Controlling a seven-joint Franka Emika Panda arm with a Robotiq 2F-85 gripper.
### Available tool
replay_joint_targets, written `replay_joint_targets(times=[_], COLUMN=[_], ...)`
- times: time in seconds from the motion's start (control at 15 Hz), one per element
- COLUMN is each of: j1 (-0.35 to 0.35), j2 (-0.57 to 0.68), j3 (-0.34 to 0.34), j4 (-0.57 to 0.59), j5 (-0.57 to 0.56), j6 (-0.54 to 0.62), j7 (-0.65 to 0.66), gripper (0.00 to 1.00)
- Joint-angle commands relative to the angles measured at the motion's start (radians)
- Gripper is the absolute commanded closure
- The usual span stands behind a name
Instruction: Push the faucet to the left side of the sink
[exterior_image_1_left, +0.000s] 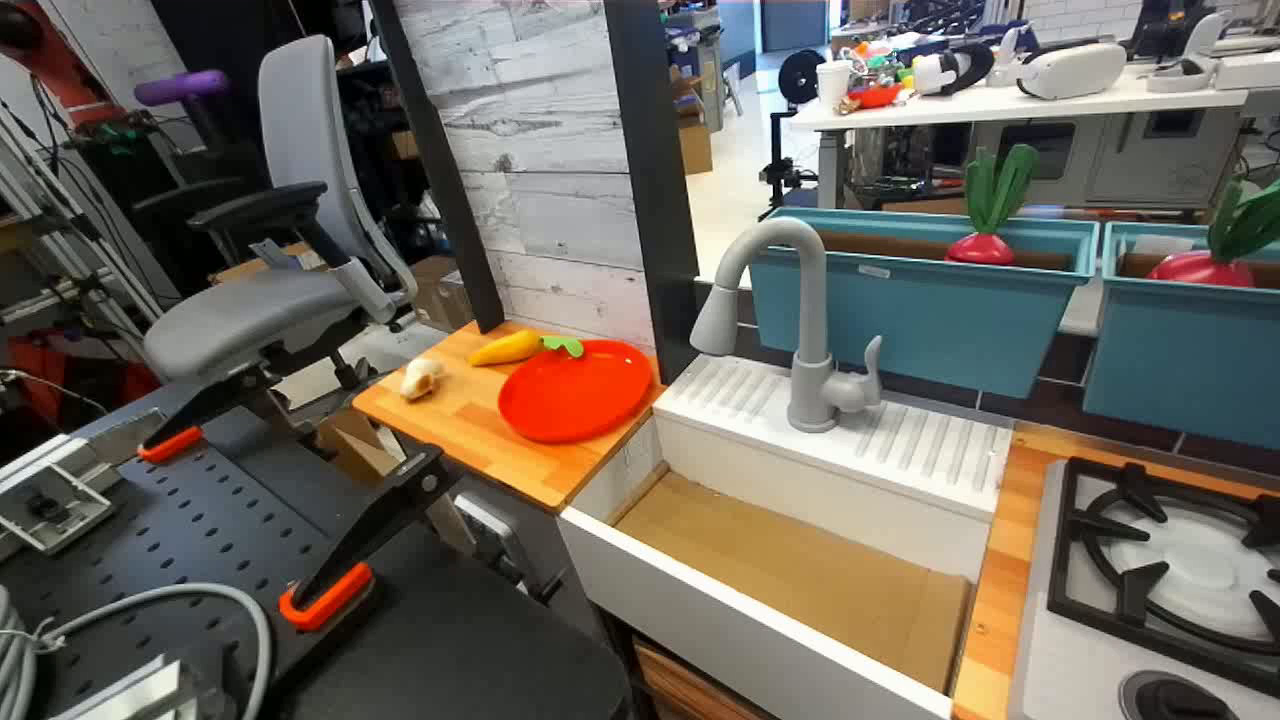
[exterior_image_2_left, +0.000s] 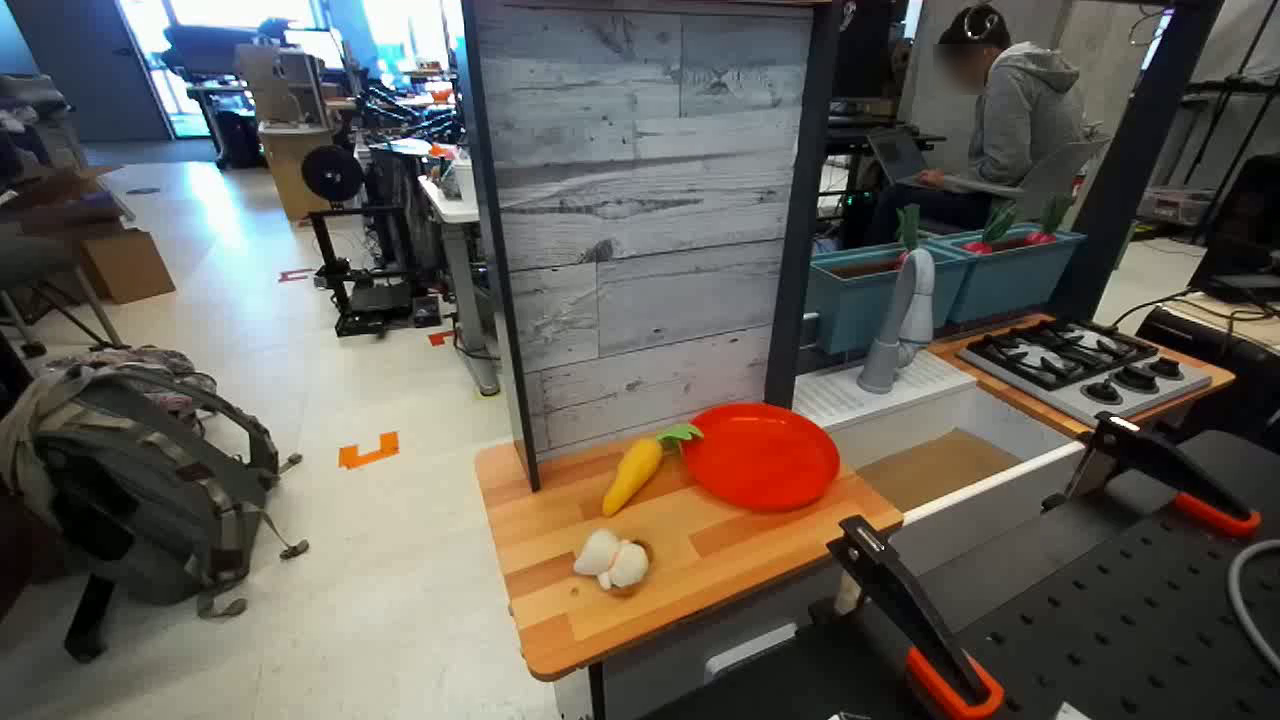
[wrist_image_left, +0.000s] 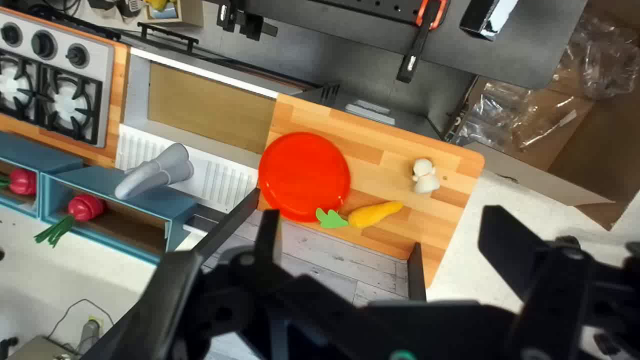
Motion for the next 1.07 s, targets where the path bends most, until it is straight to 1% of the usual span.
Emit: replay_joint_targets(times=[0.0,0.93,1.0], j1=[0.013,0.013,0.011], j2=[0.002,0.002,-0.002], j3=[-0.011,-0.011,-0.012], j4=[0.003,0.003,0.016], j5=[-0.004,-0.004,0.002], j6=[-0.003,-0.003,-0.026], j7=[0.004,0.004,0.006], gripper=[0.0,0.0,0.0])
